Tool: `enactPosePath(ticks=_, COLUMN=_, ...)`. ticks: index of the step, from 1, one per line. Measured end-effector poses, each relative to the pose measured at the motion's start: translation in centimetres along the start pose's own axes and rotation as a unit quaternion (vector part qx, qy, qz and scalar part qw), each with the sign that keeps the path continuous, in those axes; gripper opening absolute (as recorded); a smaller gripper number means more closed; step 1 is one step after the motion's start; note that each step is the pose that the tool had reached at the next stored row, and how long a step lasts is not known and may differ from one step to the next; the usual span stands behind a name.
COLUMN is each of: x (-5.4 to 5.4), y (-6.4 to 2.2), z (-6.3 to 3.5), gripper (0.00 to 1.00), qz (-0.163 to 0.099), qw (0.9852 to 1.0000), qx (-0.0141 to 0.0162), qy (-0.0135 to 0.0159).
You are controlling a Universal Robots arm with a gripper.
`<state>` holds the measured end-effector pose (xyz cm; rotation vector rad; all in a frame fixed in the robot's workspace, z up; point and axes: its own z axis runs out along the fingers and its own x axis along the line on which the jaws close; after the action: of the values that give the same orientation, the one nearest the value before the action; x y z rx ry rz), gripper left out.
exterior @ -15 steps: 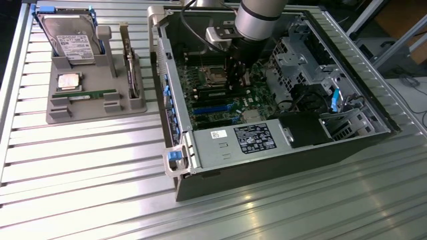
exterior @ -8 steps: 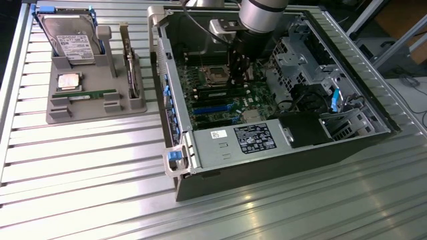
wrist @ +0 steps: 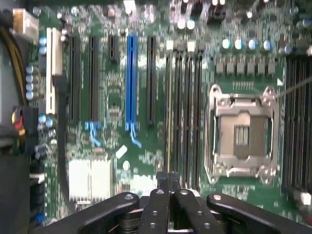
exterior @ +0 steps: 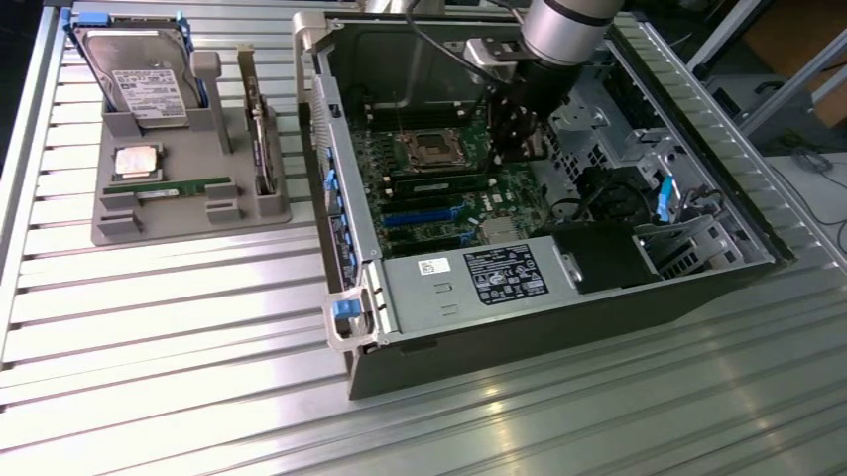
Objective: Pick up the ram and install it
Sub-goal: 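Insert the ram into the slot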
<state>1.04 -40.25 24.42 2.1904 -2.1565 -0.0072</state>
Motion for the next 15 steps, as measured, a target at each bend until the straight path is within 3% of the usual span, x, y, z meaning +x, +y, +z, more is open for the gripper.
enactPosePath(ticks=1, x=0.0, y=-0.9, z=-0.06, gripper=0.11, qz=0.0, qw=1.0, qx=-0.0002, qy=0.0)
enactPosePath(ticks=4, x=0.1, y=-1.51, z=-1.52, gripper=0.11, qz=0.0, qw=1.0, qx=-0.0002, qy=0.0)
enactPosePath(ticks=7, x=0.1, y=-3.1, z=-1.6, gripper=0.11, qz=0.0, qw=1.0, qx=-0.0037, qy=0.0)
enactPosePath(ticks=10, x=0.2, y=-3.18, z=-2.64, gripper=0.11, qz=0.0, qw=1.0, qx=-0.0037, qy=0.0)
enactPosePath(ticks=12, x=0.2, y=-3.27, z=-4.25, gripper=0.11, qz=0.0, qw=1.0, qx=-0.0037, qy=-0.0001)
enactPosePath(ticks=15, x=0.3, y=-3.5, z=-4.47, gripper=0.11, qz=0.0, qw=1.0, qx=-0.0037, qy=-0.0002)
